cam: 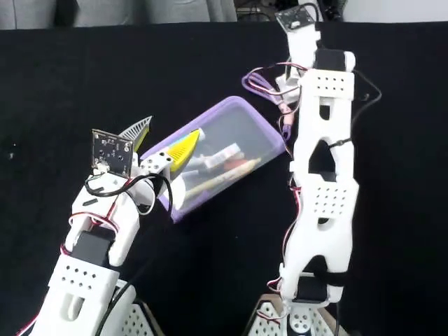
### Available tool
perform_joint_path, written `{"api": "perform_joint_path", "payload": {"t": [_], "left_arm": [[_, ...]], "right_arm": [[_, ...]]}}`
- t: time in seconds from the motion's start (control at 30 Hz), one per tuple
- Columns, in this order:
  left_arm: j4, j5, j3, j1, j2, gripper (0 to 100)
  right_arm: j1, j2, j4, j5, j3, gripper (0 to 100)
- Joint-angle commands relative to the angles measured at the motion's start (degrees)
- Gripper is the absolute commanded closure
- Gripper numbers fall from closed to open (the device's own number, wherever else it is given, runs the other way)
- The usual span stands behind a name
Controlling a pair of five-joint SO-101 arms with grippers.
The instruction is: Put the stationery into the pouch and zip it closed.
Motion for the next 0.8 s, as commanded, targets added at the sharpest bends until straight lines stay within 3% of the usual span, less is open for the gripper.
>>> {"api": "perform_joint_path", "payload": {"t": [0.0,0.13,0.23,0.4,0.53,0.77], "left_arm": [[-0.9,0.4,-3.7,-0.5,-3.7,69],[1.4,0.4,-2.5,-0.5,-9.7,70],[5.9,0.4,-2.6,-0.6,-14.9,78],[15.0,-1.9,-2.6,-0.6,-26.0,97],[23.3,-7.4,-3.6,-0.4,-31.6,96],[35.3,-7.6,-5.9,-0.5,-31.2,97]], "right_arm": [[-1.2,-6.5,5.3,0.5,-11.0,58.8],[-0.7,-7.3,12.4,0.4,-22.4,58.9],[1.1,-7.6,13.2,-1.5,-26.2,60.7],[5.7,-7.7,13.1,-7.7,-26.5,81.0],[8.3,-10.8,13.1,-9.4,-26.9,97.8],[9.6,-24.5,13.2,-9.3,-26.4,94.9]]}}
